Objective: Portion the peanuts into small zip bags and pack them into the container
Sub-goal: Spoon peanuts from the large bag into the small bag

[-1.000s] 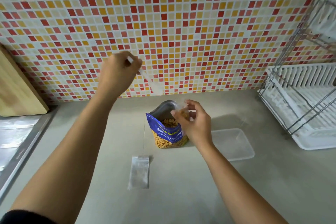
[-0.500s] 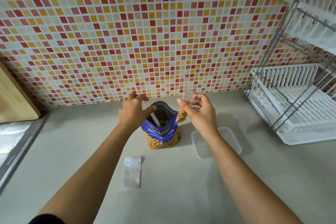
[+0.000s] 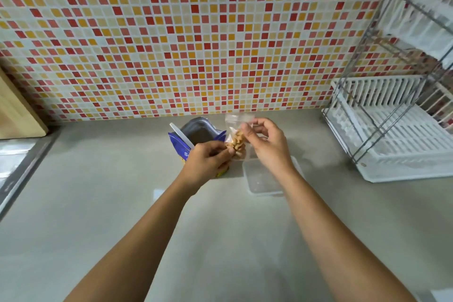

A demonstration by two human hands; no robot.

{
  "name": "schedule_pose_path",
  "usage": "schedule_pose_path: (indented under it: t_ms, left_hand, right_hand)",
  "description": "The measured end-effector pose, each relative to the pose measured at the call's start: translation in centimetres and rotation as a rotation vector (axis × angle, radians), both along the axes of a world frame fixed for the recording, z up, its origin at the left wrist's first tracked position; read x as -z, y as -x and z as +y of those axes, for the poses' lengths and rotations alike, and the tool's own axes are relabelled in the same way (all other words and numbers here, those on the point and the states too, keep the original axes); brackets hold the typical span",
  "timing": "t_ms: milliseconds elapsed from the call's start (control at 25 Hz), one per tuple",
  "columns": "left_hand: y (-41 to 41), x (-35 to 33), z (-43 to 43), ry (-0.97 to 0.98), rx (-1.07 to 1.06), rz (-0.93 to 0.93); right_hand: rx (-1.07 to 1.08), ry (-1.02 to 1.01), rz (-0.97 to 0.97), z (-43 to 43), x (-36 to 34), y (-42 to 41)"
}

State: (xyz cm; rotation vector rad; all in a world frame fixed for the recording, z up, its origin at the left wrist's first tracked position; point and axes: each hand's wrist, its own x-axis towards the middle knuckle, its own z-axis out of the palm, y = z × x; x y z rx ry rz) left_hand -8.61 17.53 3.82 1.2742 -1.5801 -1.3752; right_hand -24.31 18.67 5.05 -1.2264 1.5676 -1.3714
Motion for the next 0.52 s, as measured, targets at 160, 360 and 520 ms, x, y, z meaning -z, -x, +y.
schedule_pose_path:
  t_ms: [160,360,520]
  left_hand:
    - [3.9,0.7,1.6,-0.173,0.080,0.095]
    - [8.0,3.3,3.4,-0.134,0.108,-0.012]
    - [10.5,7.9,6.9,-0.318,0.209,-0.020]
  right_hand:
    - [-0.007,-0.052,0.044,0.9,1.1,4.5]
    - [0.011,-0.121,-0.027,3.7,3.1,8.8]
    - [0.029,-0.269,-0.016,7.3,7.9,12.0]
